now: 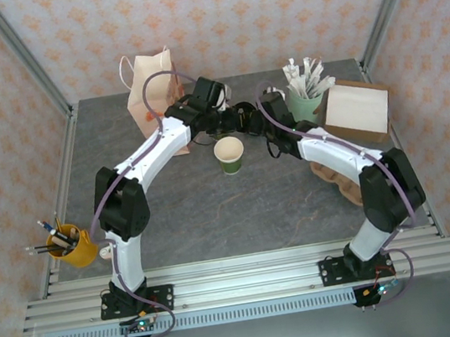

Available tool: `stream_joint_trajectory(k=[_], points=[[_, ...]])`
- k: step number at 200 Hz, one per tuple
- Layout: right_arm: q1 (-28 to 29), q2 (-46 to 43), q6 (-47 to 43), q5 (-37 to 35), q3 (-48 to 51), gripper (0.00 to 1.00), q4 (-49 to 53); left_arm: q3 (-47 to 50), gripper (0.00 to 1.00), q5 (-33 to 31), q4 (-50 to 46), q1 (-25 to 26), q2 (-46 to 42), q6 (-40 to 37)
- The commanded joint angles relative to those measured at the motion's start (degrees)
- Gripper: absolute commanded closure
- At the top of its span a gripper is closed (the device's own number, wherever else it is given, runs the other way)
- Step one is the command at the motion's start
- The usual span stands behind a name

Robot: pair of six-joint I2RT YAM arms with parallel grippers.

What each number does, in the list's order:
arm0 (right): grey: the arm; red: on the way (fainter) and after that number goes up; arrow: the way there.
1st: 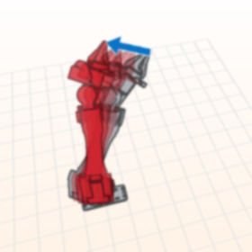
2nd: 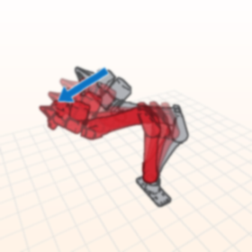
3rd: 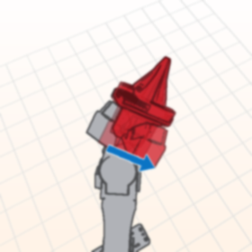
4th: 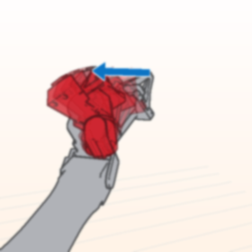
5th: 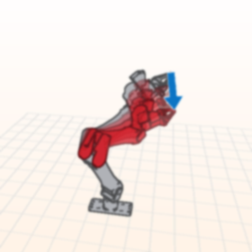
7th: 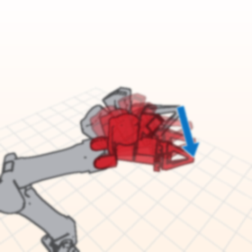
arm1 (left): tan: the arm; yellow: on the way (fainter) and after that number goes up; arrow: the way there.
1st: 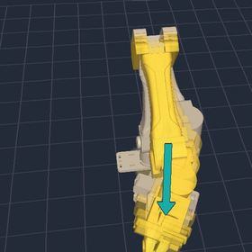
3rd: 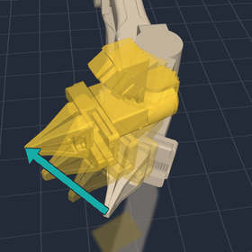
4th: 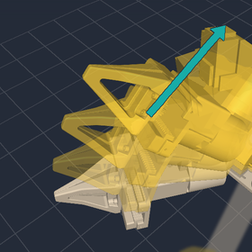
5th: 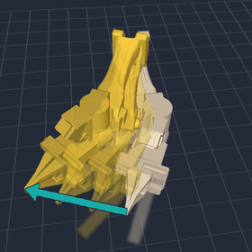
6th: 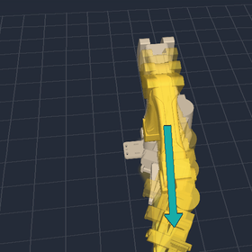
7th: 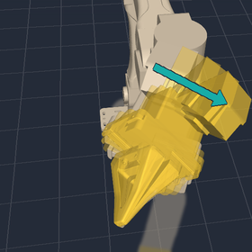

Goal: Pack the takeout coffee

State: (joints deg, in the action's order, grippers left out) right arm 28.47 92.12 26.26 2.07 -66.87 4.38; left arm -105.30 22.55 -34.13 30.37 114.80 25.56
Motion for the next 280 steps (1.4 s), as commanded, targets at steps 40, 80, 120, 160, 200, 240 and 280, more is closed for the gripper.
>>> stream_joint_trajectory(k=[40,80,120,160,200,240,280], points=[[-3.7,-12.0,26.1,12.0,-3.1,0.42,6.1,4.4,1.0,-9.6,4.3,1.1,-7.3,-13.6],[-3.5,-13.2,53.1,16.5,-4.0,0.22,3.0,12.6,1.0,-15.8,16.4,1.8,-11.9,-22.3],[-3.0,-10.0,70.7,20.4,-4.2,0.22,-5.3,20.3,1.0,-18.3,29.9,2.0,-16.1,-25.7],[-2.1,-7.4,84.0,21.8,-1.2,0.19,-19.0,33.4,1.0,-9.5,53.6,0.3,-20.9,-19.0],[-1.1,-6.8,86.5,22.0,-2.8,0.19,-17.1,40.9,1.0,-6.8,75.3,-0.2,-21.3,-16.4],[-1.2,-9.0,86.3,18.4,-1.6,0.2,-15.9,43.0,1.0,-3.4,82.3,-2.7,-21.3,-14.3],[-1.2,-7.4,87.9,20.5,-2.3,0.27,-21.6,44.3,1.0,2.6,84.8,-3.0,-21.1,-16.2]])
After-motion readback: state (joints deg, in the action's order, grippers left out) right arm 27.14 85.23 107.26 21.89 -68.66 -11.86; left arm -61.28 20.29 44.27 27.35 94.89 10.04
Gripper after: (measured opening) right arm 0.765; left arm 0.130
